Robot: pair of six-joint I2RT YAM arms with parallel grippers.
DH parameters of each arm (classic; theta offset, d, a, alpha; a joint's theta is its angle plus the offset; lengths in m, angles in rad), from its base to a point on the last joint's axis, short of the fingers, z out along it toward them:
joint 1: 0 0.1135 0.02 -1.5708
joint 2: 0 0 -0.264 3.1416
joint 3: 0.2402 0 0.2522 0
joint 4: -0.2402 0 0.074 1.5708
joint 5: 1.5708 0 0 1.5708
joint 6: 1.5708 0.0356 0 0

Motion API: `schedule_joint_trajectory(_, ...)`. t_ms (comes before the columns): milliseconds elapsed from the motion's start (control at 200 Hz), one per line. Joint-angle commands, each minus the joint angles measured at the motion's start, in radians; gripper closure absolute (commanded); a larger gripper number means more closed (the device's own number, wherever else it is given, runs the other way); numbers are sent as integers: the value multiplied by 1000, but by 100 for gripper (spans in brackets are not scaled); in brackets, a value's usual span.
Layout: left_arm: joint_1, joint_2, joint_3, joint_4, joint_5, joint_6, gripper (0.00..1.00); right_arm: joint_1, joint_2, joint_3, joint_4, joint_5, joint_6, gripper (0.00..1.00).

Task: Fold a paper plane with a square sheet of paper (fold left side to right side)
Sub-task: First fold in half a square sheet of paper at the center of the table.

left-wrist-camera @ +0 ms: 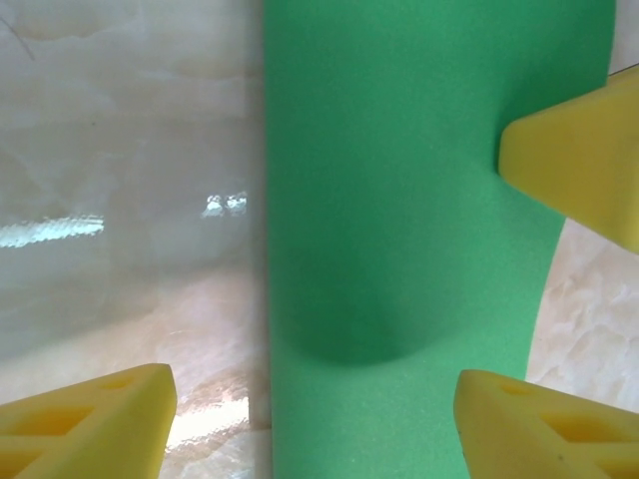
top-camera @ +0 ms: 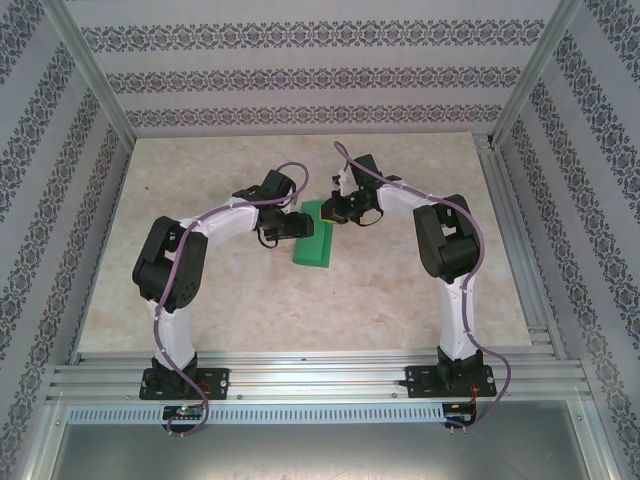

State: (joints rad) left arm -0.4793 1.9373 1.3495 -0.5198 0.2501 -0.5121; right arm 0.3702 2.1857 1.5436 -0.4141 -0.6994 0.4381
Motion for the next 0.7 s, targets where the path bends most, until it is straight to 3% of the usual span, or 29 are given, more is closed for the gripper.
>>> schedule_joint_trajectory(0, -8, 20, 38, 20, 23, -15, 27, -8, 18, -7, -11, 18, -31, 95)
schedule_joint_trajectory(255, -8, 70, 74, -17, -21, -7, 19, -8, 29, -2, -16, 18, -29, 95)
schedule_joint_trajectory(699, -40, 135, 138, -92, -86, 3, 20, -8, 31, -26, -15, 62, -12, 94)
